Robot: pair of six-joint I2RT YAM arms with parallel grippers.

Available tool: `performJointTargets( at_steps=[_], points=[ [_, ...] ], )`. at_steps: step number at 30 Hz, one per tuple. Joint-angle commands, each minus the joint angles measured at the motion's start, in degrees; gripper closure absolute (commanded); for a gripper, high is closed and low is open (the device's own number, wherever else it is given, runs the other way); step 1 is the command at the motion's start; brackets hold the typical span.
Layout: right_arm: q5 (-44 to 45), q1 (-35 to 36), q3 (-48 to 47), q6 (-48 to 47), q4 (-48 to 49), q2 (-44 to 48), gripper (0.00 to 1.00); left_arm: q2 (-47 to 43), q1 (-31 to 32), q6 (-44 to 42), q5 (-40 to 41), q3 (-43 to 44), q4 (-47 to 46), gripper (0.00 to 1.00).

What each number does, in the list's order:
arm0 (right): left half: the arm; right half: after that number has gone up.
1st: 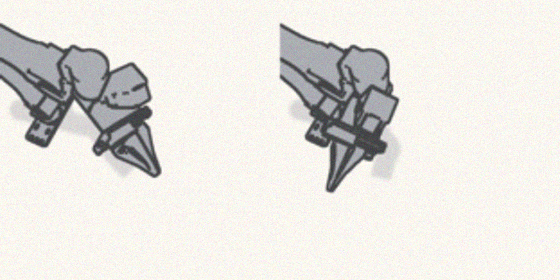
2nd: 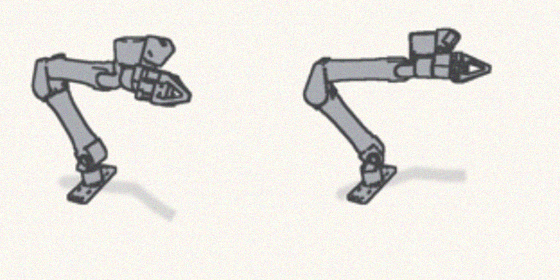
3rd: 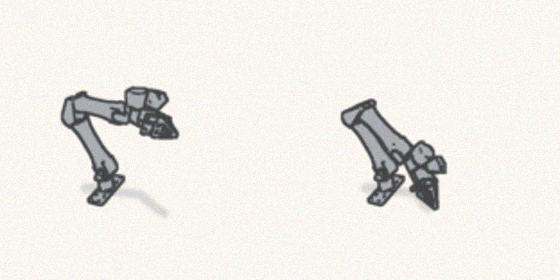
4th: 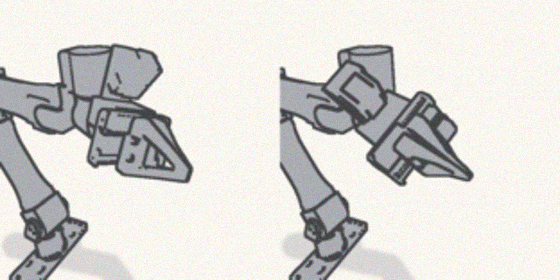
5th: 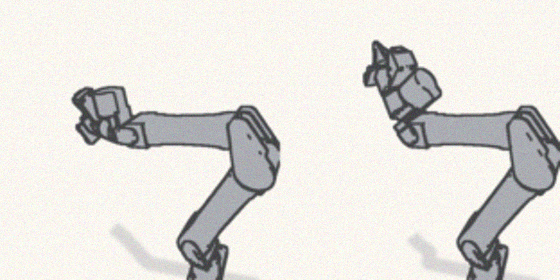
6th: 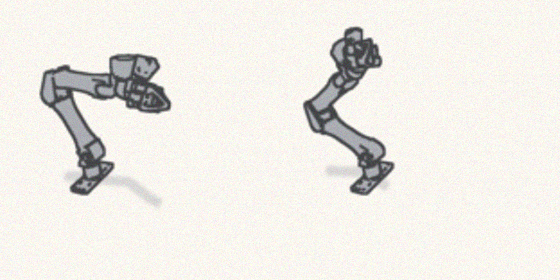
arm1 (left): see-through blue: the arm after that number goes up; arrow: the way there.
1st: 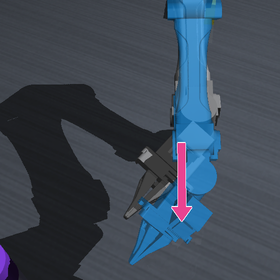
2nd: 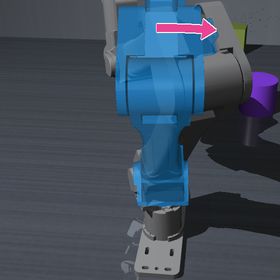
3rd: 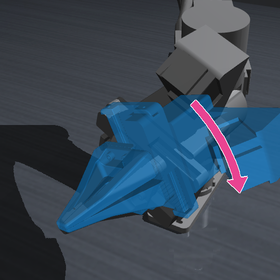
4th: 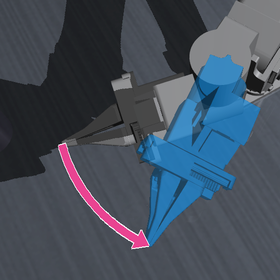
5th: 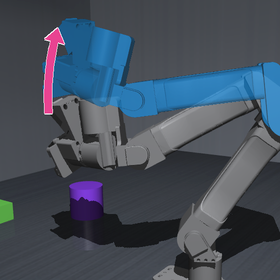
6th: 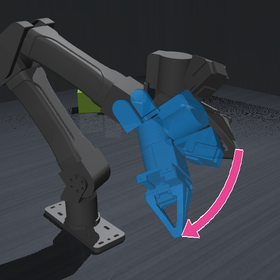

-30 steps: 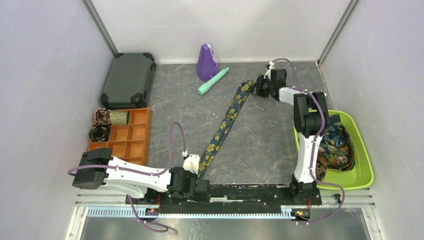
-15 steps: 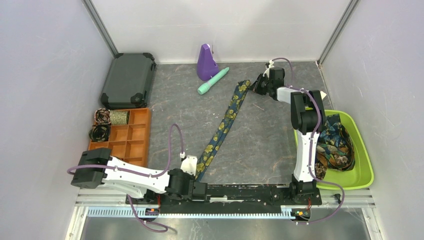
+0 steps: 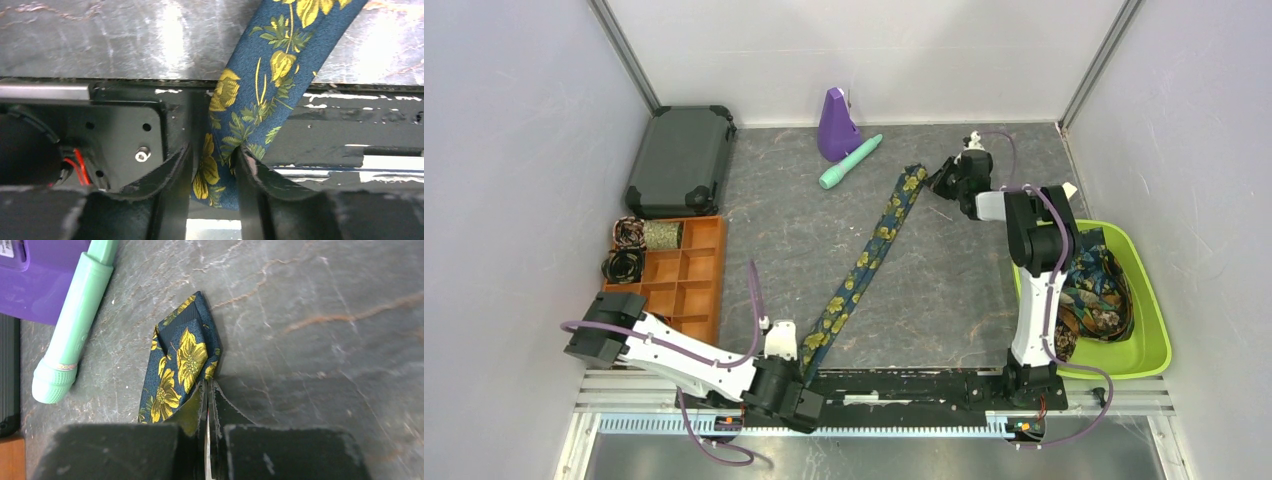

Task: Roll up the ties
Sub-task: Flatten out the tie at the center of the board.

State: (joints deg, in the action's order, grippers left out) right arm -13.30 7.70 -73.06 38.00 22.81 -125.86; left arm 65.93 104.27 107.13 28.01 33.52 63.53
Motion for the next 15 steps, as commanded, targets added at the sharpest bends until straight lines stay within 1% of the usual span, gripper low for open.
performJointTargets(
  at_steps=[1, 3, 4, 7, 9, 10, 15],
  points=[
    [10.26, -0.35, 6.20, 1.49, -0.51, 3.03, 1.00, 2.96, 3.05, 12.79, 2.62, 4.02, 8.77, 0.51],
    [12.49, -0.92, 9.60, 3.03, 2.06, 5.07, 1.00, 4.18, 3.13, 12.84, 3.00, 5.12, 9.71, 0.41],
    [12.92, -1.44, 11.37, 3.96, 3.66, 6.55, 1.00, 4.33, 3.14, 12.37, 3.28, 5.71, 9.97, 0.39],
    [16.09, -2.95, 16.23, 4.85, 6.11, 10.62, 1.00, 3.19, 3.19, 7.74, 6.48, 7.29, 8.56, 0.35],
    [17.95, -4.31, 19.03, 4.87, 7.25, 14.13, 1.00, 1.52, 3.13, 2.95, 9.24, 8.09, 6.70, 0.29],
    [18.17, -5.12, 20.33, 4.95, 7.96, 15.35, 1.00, 0.60, 3.14, 1.99, 10.45, 8.27, 6.61, 0.28],
    [19.88, -11.21, 26.88, 6.66, 11.23, 22.21, 1.00, -4.09, 2.49, -3.63, 17.06, 8.41, 5.40, 0.24]
  ],
)
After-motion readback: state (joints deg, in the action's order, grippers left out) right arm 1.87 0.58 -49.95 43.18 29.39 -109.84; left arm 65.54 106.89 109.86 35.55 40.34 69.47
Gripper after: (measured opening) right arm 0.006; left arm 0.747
